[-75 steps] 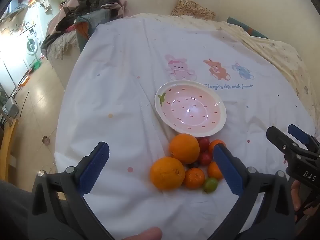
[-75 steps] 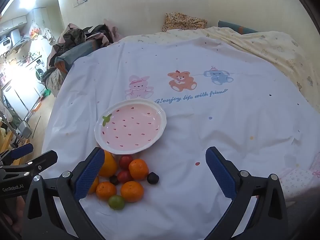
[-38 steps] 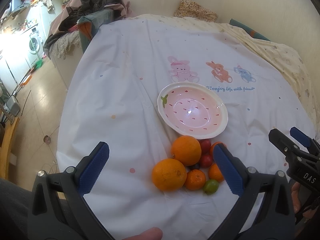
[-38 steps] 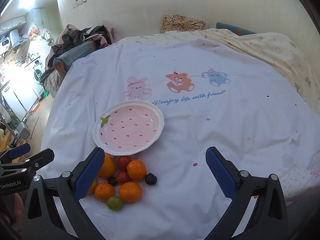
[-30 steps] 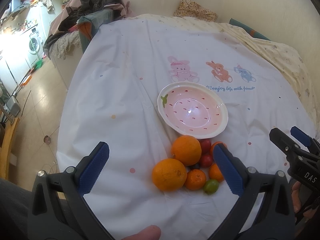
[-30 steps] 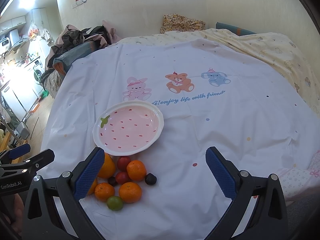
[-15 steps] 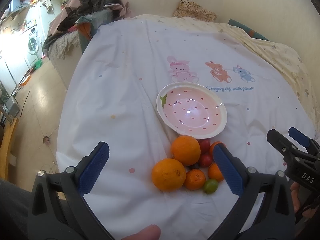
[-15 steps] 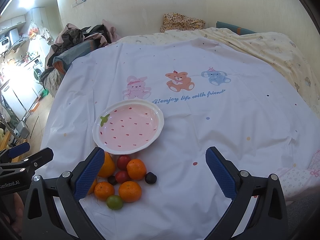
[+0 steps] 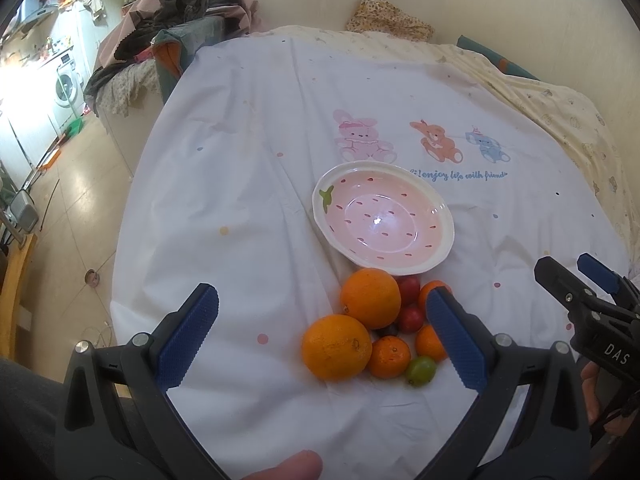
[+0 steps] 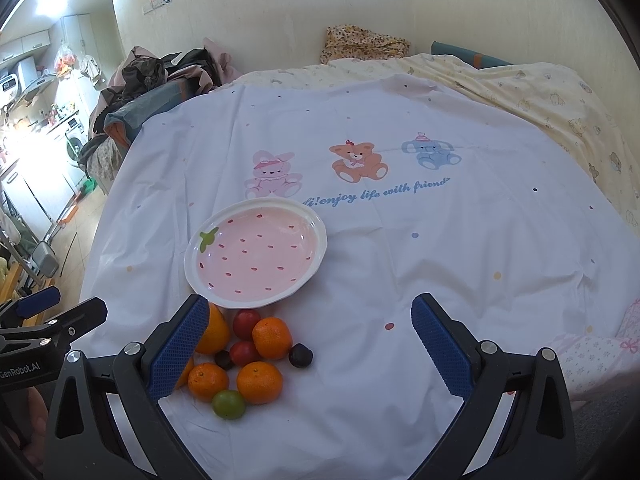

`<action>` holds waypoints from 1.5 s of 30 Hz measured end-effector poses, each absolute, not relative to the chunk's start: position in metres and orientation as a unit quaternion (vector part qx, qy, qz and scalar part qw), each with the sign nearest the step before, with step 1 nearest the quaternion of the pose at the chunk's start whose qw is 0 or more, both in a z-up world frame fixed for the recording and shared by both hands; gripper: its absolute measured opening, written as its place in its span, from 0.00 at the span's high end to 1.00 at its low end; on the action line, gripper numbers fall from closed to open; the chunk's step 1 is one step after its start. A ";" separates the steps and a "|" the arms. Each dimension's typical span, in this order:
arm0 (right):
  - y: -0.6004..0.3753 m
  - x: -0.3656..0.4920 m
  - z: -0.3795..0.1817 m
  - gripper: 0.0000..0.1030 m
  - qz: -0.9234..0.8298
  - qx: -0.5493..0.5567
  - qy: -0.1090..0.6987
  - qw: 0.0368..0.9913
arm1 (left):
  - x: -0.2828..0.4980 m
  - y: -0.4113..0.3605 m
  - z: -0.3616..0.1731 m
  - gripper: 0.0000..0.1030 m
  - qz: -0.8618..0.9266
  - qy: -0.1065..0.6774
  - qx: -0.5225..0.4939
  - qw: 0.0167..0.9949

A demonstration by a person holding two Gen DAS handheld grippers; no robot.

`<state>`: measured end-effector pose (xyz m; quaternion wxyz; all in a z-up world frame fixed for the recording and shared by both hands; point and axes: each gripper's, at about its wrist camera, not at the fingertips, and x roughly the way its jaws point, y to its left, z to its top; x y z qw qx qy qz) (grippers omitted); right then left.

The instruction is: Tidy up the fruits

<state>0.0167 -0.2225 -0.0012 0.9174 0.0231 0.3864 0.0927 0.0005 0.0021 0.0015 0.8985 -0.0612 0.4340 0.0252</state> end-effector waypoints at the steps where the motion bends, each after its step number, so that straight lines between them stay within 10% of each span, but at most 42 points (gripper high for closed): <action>1: -0.222 0.017 -0.001 0.00 0.093 0.023 0.386 0.917 | 0.000 0.002 0.002 0.01 0.025 0.434 -0.061 0.898; 18: -0.223 0.017 -0.002 0.00 0.093 0.026 0.388 0.917 | 0.000 0.004 0.001 0.01 0.021 0.443 -0.056 0.895; 26: -0.242 0.022 -0.005 0.00 0.080 0.074 0.402 0.909 | 0.039 0.029 -0.027 0.01 0.017 0.580 -0.083 0.810; 45: -0.265 0.033 -0.009 0.00 0.059 0.123 0.426 0.894 | 0.067 0.013 -0.120 0.42 -0.007 0.704 -0.174 0.689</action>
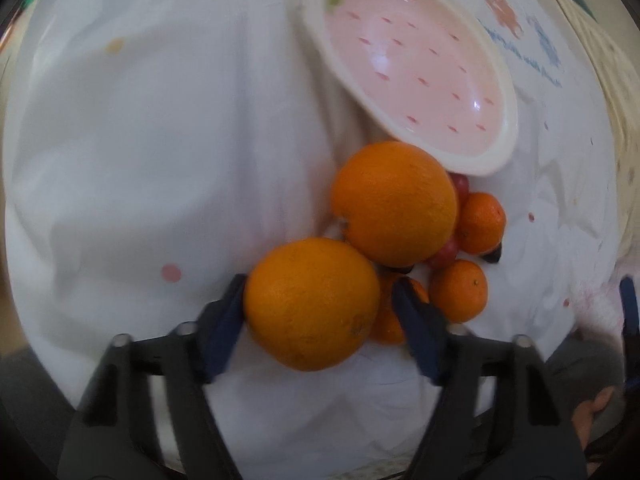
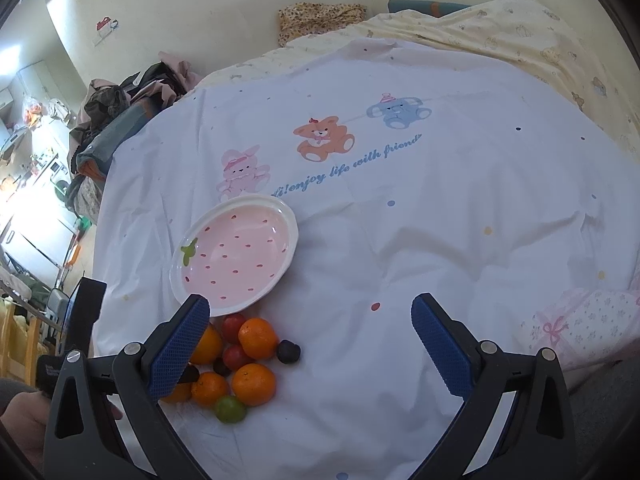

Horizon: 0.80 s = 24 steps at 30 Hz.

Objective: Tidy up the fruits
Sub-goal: 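Grasp the large orange at the front of the cluster with the left tool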

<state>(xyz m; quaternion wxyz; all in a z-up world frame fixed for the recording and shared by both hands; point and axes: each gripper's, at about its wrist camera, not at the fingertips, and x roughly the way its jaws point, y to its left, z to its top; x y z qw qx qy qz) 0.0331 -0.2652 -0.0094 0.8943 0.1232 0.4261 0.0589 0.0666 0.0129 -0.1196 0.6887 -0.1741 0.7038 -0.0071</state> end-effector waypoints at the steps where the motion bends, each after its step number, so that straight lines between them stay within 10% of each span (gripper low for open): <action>1: -0.265 0.033 -0.008 0.00 0.057 0.119 0.423 0.896 | 0.064 0.016 -0.118 0.43 -0.009 0.704 -0.188 0.685; 19: -0.266 0.043 -0.030 0.00 0.043 0.105 0.474 0.873 | 0.049 0.031 -0.043 0.46 0.014 0.580 -0.133 0.804; 24: -0.258 0.053 -0.059 0.28 0.061 0.058 0.545 0.834 | 0.050 0.035 -0.052 0.46 0.004 0.592 -0.156 0.791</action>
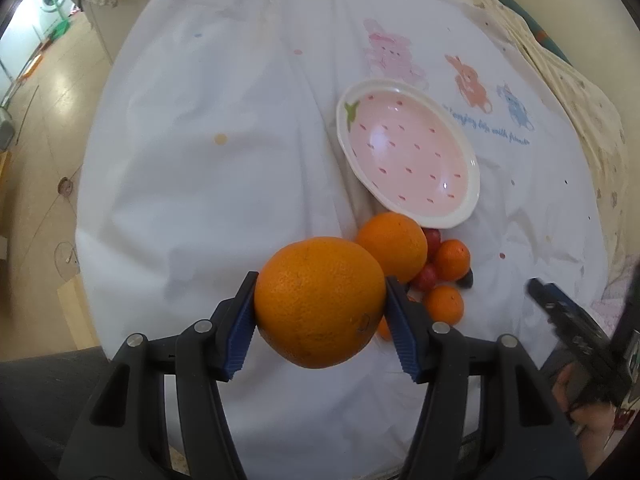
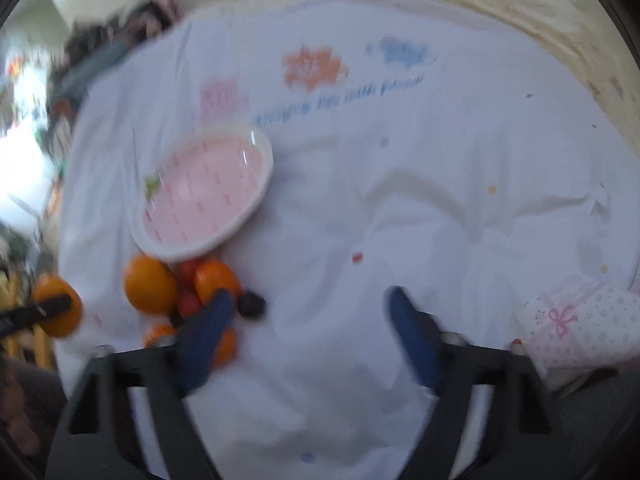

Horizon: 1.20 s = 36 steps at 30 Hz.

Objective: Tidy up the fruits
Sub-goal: 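Grasp the large orange at the front of the cluster with the left tool, then grasp the dark plum with the right tool while the left tool holds the orange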

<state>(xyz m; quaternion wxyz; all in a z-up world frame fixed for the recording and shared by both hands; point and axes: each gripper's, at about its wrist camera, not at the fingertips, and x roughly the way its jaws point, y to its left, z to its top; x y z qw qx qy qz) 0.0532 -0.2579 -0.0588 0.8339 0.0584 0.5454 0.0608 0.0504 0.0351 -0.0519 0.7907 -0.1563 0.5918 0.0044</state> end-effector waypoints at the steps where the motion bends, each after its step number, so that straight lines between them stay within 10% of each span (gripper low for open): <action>1: -0.257 0.056 -0.065 0.32 0.065 0.057 0.562 0.823 | 0.049 0.034 -0.052 0.46 0.001 0.595 -0.155 0.788; 36: -0.161 0.093 -0.125 0.75 0.258 -0.169 0.618 0.723 | 0.046 0.029 -0.052 0.46 -0.023 0.607 -0.170 0.776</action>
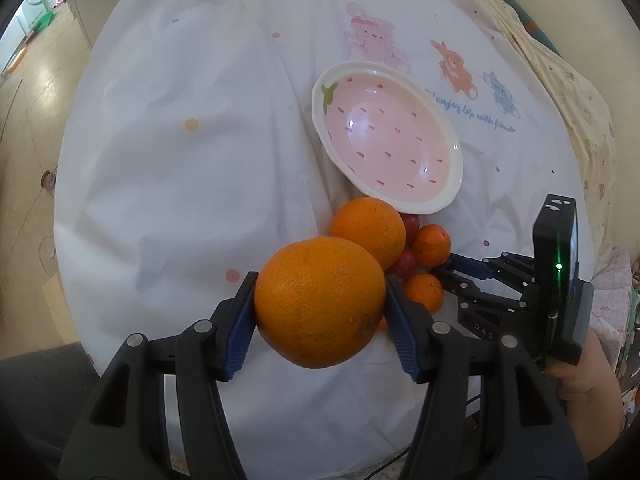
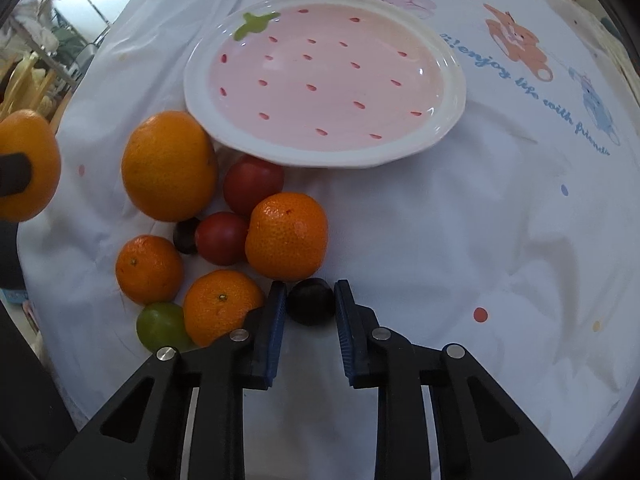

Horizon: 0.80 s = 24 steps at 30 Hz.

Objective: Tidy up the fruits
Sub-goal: 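Grasp the dark plum with the right tool while the left tool holds the orange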

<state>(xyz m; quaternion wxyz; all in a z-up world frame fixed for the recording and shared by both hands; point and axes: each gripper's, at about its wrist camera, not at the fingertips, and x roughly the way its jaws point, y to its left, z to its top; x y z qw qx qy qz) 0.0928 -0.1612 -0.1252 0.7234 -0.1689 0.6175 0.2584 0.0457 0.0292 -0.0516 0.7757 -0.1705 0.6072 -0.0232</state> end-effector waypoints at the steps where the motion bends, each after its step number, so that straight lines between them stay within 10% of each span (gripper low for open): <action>1: -0.161 0.093 -0.124 0.76 0.259 -0.166 0.618 0.724 | 0.046 0.028 -0.052 0.46 -0.022 0.608 -0.169 0.776; 24: -0.221 0.080 -0.037 0.76 0.246 0.019 0.532 0.810 | 0.043 0.035 -0.048 0.46 0.021 0.568 -0.123 0.814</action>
